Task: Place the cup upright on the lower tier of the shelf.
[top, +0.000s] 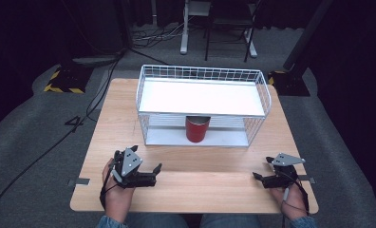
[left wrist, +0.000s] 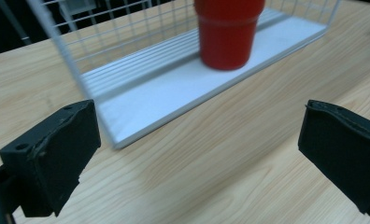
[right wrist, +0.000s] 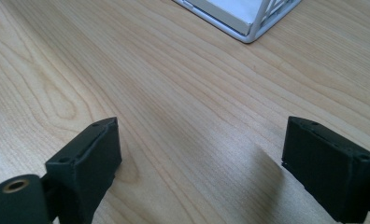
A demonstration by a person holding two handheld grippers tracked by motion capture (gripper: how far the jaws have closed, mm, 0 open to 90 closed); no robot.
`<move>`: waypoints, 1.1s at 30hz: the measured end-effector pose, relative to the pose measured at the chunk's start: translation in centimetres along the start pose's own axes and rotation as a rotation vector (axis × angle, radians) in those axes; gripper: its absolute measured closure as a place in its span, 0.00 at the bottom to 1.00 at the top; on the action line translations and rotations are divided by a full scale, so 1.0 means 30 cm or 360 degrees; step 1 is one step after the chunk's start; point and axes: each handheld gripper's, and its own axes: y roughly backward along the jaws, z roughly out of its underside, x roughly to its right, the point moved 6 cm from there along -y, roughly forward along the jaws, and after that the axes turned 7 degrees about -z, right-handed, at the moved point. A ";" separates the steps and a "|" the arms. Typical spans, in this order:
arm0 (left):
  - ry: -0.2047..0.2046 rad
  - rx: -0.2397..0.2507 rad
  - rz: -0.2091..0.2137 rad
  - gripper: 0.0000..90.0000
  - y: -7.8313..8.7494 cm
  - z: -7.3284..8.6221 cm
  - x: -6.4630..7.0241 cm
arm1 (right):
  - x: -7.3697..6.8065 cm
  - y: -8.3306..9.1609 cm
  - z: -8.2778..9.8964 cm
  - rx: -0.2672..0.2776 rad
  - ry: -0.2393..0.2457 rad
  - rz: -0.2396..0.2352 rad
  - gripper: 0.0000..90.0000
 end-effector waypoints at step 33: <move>0.0067 -0.0555 0.0005 0.00 -0.006 0.273 -0.160 | -0.003 0.001 -0.001 0.0009 0.0027 0.0019 0.13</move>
